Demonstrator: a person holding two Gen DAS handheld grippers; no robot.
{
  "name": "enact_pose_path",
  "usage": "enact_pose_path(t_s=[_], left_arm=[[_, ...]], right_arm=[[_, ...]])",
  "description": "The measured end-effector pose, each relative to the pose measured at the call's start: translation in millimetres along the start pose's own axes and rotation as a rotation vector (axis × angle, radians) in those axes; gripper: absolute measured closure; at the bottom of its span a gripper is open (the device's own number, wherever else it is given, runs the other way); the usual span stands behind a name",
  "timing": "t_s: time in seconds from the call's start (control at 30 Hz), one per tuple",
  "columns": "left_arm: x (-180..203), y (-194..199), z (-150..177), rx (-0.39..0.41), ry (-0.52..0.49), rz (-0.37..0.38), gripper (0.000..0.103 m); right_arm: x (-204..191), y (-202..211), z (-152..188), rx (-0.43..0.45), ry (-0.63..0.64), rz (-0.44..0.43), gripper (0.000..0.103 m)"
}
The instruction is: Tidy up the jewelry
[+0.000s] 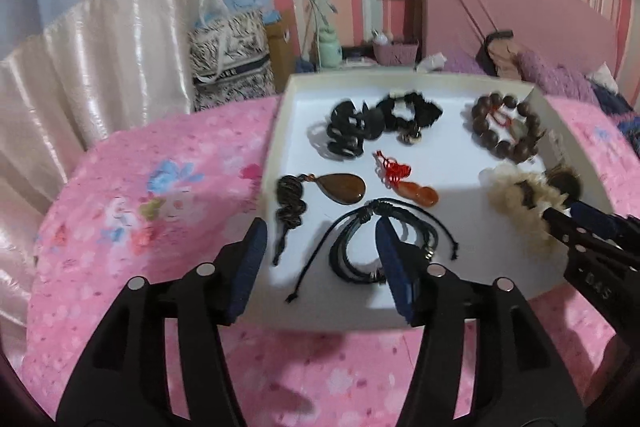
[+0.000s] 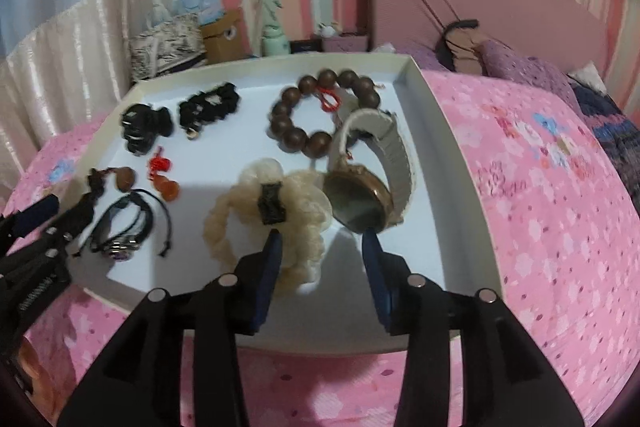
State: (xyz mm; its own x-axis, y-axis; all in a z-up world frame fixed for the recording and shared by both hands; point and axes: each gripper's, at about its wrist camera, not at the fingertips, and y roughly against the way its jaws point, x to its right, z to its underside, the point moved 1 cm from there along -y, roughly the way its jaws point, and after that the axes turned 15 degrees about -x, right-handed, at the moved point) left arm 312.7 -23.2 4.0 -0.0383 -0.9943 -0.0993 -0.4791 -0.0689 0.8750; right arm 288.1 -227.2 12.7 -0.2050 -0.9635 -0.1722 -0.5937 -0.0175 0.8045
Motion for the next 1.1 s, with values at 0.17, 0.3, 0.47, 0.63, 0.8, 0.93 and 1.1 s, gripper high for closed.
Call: enact_pose_path(t_s=[0.17,0.3,0.47,0.63,0.8,0.93,1.1], left_arm=[[-22.0,48.7,29.7,0.042,0.044,-0.014,0.011],[-32.6,76.2,54.2,0.051,0.069,0.028,0.007],[-30.9,109.2,79.6,0.129,0.055,0.075,0.003],[-26.2,124.9,105.1,0.17,0.052,0.07,0.003],[-35.1,127.9,128.7,0.17,0.095,0.107,0.003],[-37.0,123.6,143.2,0.218,0.125,0.034,0.003],[-36.8,120.0,147.5,0.224,0.122,0.031,0.003]], right_arm=[[0.9,45.6,6.7,0.052,0.016,-0.027,0.033],[-4.4,83.0,22.8,0.128,0.029,-0.024,0.012],[-7.0,115.4,57.4,0.171,0.061,0.035,0.01],[-0.5,139.2,94.1,0.21,0.04,0.053,0.009],[1.6,156.3,123.9,0.275,0.018,0.097,0.002],[5.9,154.8,137.2,0.292,-0.006,0.104,0.002],[5.7,148.5,146.1,0.31,-0.02,0.119,0.002]])
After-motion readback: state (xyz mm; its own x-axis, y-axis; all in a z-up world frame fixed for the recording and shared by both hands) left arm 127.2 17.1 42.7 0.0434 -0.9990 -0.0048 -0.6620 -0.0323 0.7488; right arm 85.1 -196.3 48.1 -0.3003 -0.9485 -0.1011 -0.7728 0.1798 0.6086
